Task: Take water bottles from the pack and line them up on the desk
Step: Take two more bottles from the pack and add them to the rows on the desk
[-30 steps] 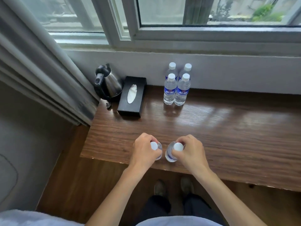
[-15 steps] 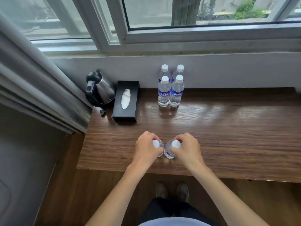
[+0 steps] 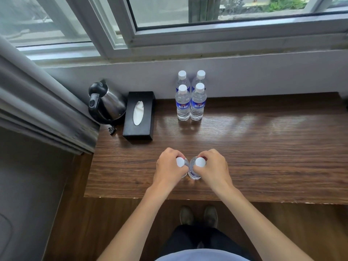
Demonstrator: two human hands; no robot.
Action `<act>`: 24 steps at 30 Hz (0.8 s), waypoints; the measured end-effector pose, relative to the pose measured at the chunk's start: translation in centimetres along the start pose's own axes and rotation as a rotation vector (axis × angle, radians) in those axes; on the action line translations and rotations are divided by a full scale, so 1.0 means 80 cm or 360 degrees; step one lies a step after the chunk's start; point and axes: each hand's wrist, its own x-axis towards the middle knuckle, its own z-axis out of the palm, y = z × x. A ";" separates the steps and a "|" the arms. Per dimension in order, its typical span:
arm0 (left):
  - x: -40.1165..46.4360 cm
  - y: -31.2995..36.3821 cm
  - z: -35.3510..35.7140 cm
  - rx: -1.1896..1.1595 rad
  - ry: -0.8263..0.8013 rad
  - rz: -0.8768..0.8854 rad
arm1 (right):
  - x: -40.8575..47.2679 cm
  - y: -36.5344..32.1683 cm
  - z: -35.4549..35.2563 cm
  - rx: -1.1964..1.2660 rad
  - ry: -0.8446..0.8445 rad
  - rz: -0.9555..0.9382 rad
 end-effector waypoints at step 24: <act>-0.016 -0.090 0.080 -0.0600 0.0049 -0.0313 | -0.014 0.087 0.066 0.0349 0.0033 0.0150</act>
